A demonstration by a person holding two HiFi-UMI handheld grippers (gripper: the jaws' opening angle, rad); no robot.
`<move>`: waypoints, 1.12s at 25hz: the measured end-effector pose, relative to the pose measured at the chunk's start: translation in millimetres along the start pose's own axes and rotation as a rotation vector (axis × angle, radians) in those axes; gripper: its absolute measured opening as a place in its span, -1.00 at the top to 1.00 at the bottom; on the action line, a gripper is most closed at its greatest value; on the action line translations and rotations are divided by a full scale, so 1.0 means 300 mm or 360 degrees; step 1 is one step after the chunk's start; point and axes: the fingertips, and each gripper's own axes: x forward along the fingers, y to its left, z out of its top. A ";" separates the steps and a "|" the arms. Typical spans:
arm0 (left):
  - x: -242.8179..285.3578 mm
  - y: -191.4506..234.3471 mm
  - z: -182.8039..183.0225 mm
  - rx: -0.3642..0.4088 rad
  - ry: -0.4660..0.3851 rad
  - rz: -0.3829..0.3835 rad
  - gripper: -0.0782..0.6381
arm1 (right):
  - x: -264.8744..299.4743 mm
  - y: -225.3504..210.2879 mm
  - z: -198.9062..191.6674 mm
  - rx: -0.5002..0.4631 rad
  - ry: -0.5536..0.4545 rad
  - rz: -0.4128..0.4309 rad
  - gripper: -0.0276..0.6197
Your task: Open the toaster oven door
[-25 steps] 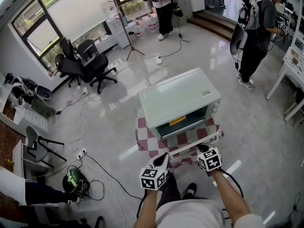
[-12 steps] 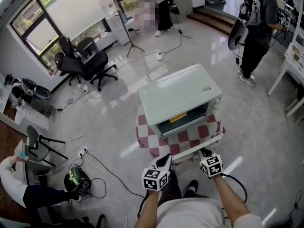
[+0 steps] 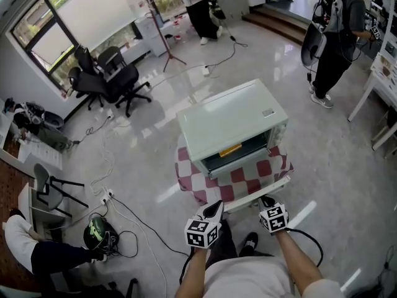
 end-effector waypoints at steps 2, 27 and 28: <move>0.004 0.015 -0.019 -0.0012 0.0020 0.0012 0.78 | 0.007 0.000 -0.023 0.0020 0.0014 -0.0010 0.90; 0.008 0.007 -0.066 0.0055 0.0172 -0.0030 0.78 | 0.133 -0.035 -0.264 0.0186 0.0258 -0.0058 0.90; 0.011 0.005 -0.062 0.0055 0.0168 -0.0030 0.78 | 0.131 -0.033 -0.270 0.0190 0.0264 -0.0055 0.90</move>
